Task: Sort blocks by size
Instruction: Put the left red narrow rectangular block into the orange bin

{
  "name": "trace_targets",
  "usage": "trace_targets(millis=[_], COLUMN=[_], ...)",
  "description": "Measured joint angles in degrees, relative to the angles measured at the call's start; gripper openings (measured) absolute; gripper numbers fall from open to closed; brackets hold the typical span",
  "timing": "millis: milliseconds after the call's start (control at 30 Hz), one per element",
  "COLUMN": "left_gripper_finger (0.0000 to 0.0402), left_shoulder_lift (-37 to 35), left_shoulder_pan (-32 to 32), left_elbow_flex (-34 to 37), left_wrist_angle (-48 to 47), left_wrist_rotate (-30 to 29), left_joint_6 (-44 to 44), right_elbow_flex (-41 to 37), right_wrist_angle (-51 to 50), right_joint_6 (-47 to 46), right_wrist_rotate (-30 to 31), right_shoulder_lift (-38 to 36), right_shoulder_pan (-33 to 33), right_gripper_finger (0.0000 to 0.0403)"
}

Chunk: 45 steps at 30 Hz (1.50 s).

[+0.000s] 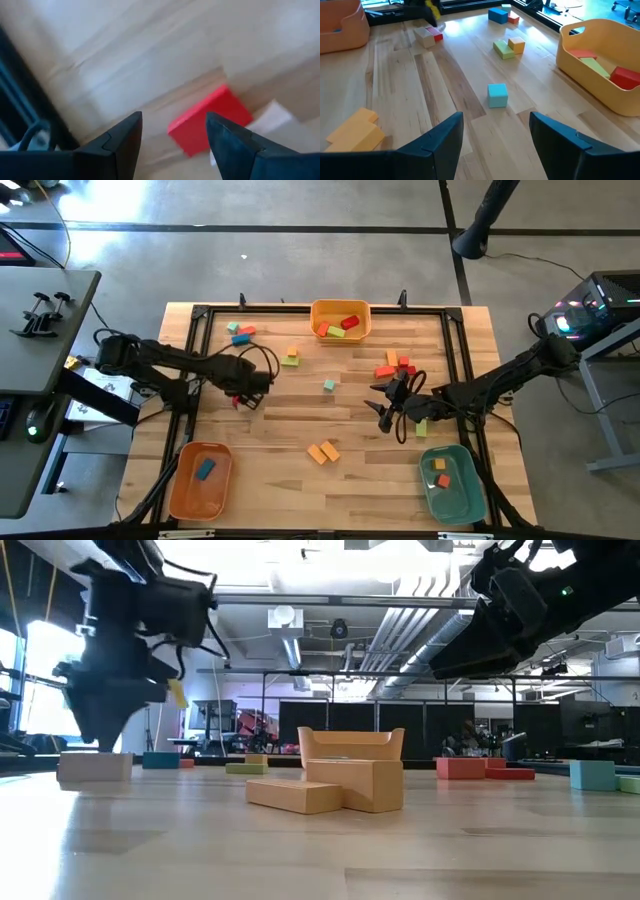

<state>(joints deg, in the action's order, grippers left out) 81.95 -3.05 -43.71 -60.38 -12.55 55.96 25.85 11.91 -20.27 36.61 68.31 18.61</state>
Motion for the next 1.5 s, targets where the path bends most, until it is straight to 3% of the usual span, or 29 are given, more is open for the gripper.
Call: trace_targets(millis=[233, 667, 1100, 1367, 1500], left_gripper_finger=[0.0204, 0.0196, 0.0094, 0.0034, 0.0022], left_shoulder_lift=[0.0, 0.5, 6.1, 6.4, 6.5], left_shoulder_pan=[-3.4, -2.4, -2.4, -2.6, -2.6], left_elbow_flex=[0.0, 0.0, -0.3, -1.8, -1.7], left_wrist_angle=[8.1, 3.3, 5.5, 21.1, 34.3], left_wrist_rotate=[0.0, 5.2, 5.3, 3.7, 9.2], left_joint_6=[-8.9, -9.7, -13.6, -18.8, -23.4], right_elbow_flex=[0.0, 0.0, 0.0, 0.0, 0.0], right_wrist_angle=[0.0, 0.0, -0.1, -0.1, 0.0], right_joint_6=[-0.1, -0.2, -0.2, -0.2, -0.4], right_wrist_rotate=[0.0, 0.0, 0.0, 0.0, 0.0], right_shoulder_lift=[0.0, 0.0, 0.0, 0.0, 0.0], right_shoulder_pan=[0.0, 0.0, 0.0, 0.0, 0.0], right_gripper_finger=[0.0224, 0.0224, 0.0224, 0.0224, 0.0224])
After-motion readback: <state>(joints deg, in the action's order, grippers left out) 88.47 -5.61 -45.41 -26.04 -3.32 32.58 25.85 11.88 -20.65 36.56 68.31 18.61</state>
